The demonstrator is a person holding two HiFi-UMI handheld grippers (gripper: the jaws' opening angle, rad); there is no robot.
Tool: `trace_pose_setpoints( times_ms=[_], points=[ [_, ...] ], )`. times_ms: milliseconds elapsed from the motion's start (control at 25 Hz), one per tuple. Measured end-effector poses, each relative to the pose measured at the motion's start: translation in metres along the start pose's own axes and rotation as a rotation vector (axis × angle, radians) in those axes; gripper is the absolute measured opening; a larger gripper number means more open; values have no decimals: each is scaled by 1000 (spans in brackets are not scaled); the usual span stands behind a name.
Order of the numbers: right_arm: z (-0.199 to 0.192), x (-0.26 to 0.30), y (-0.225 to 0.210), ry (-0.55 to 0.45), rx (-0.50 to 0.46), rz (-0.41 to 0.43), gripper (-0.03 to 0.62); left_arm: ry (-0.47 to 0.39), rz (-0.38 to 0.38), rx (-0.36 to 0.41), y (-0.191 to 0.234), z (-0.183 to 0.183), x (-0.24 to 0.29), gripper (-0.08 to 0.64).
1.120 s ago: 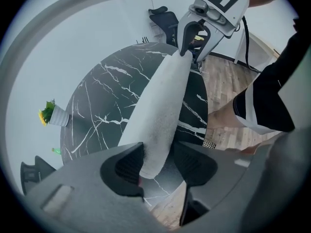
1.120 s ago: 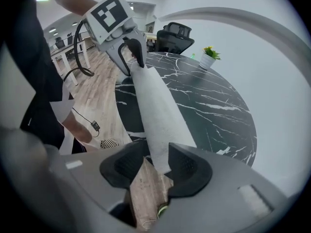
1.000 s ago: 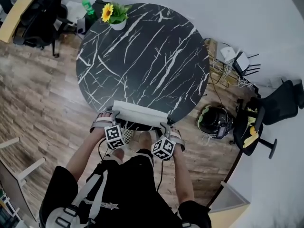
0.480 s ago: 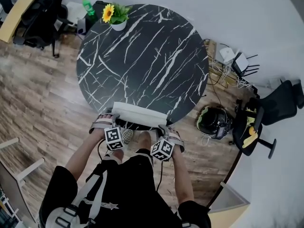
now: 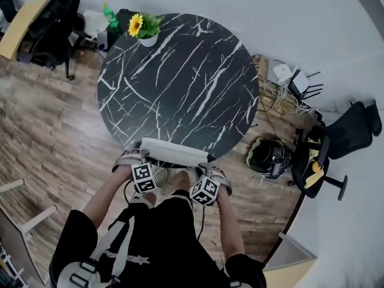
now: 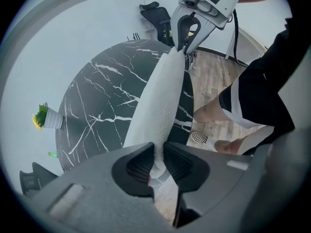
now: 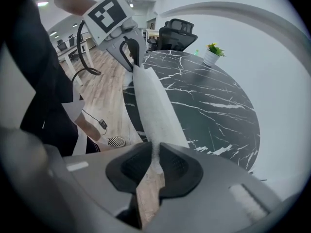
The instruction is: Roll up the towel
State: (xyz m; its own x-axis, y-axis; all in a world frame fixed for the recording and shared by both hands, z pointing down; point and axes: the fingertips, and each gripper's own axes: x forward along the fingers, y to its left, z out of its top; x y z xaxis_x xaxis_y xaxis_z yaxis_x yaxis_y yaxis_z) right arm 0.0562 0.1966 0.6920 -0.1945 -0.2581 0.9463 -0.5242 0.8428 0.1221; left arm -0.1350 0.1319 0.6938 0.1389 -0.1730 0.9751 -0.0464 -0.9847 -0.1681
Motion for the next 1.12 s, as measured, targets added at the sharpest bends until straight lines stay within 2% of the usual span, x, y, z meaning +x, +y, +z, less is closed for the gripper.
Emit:
trace_pose_setpoints(
  times_ms=[400,1120],
  points=[
    [6,-5,-15,2,25,54,63,31,-43,5,13,5,-4,75],
    [14,9,-60,-16,31,89,63,42,-35,-7,61,21,11,78]
  ],
)
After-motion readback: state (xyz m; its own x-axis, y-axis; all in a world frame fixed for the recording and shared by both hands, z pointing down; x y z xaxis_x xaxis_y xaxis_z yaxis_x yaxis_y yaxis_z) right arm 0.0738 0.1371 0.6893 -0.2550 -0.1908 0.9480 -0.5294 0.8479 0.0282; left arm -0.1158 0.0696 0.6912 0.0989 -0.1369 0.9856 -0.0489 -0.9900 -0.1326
